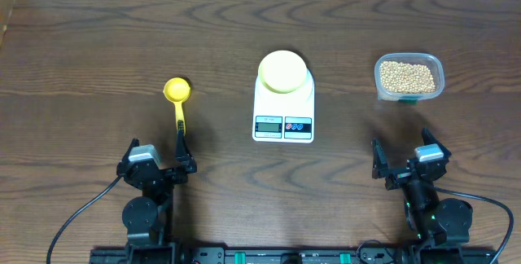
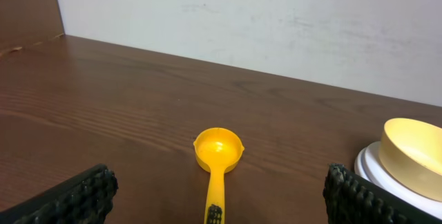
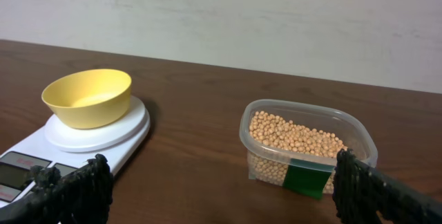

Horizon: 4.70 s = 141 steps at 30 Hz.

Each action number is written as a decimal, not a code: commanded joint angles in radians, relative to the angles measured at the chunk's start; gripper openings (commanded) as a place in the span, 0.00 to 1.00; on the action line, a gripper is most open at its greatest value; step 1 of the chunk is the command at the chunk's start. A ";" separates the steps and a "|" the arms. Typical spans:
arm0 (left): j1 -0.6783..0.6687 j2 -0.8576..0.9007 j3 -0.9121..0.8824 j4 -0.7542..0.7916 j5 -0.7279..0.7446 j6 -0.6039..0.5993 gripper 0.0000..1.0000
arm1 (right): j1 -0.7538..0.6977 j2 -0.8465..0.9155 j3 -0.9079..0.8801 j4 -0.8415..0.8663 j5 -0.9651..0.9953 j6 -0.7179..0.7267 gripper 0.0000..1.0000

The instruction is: Scoop item into bowl and weigh 50g on scale

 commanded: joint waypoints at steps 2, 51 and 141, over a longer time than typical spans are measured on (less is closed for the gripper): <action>0.006 -0.006 -0.010 -0.050 -0.014 -0.009 0.98 | -0.005 -0.005 -0.001 -0.004 -0.008 0.017 0.99; 0.006 -0.006 -0.010 -0.050 -0.014 -0.009 0.98 | -0.005 -0.005 -0.001 -0.004 -0.008 0.017 0.99; 0.177 1.235 1.156 -0.515 0.060 -0.028 0.98 | -0.005 -0.003 -0.001 -0.004 -0.009 0.017 0.99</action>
